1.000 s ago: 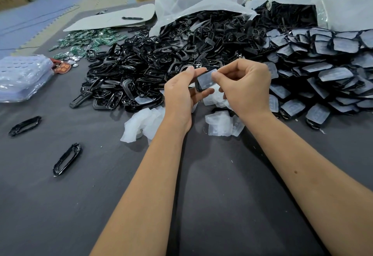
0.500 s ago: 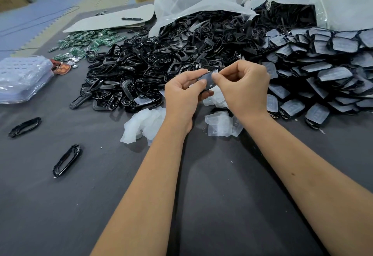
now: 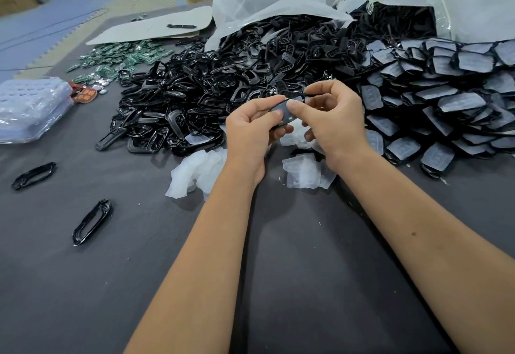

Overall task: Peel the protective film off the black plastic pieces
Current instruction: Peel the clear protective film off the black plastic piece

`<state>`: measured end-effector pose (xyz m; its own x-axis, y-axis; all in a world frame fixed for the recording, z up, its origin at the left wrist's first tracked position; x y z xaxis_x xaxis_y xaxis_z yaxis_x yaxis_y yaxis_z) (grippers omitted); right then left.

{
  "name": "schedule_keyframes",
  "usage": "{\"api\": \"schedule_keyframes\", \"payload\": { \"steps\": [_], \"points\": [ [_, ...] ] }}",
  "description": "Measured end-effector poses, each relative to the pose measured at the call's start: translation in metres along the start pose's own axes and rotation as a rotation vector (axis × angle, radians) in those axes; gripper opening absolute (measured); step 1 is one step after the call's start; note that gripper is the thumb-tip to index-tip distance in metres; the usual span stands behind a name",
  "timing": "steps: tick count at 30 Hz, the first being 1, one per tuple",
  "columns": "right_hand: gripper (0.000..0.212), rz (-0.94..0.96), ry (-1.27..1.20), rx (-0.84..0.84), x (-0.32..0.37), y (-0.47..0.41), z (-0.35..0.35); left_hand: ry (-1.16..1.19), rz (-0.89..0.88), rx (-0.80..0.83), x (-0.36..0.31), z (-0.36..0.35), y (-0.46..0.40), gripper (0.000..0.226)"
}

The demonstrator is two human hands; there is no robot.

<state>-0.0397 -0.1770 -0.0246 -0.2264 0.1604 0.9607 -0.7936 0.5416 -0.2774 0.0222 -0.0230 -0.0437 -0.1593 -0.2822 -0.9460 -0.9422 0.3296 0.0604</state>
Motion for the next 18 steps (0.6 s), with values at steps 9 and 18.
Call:
{"api": "schedule_keyframes", "payload": {
  "steps": [9, 18],
  "points": [
    [0.015, -0.144, -0.187, 0.048, -0.015, 0.001, -0.008, -0.015, 0.015, 0.020, 0.000, -0.004, 0.002, 0.023],
    [0.005, -0.112, -0.130, 0.063, -0.008, 0.000, -0.007, -0.026, 0.025, -0.019, 0.000, -0.002, 0.002, 0.025]
  ]
}}
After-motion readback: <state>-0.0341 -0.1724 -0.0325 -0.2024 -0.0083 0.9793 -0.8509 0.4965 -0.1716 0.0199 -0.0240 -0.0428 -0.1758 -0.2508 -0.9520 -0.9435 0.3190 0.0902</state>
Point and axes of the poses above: each hand's wrist, its own y-axis away from the middle knuckle, its own z-axis out of the back of the hand, x = y × z, the point moved 9 cm from there along -y, towards the middle knuckle, and after that the axes turned 8 degrees about z, right-handed, at the moved point
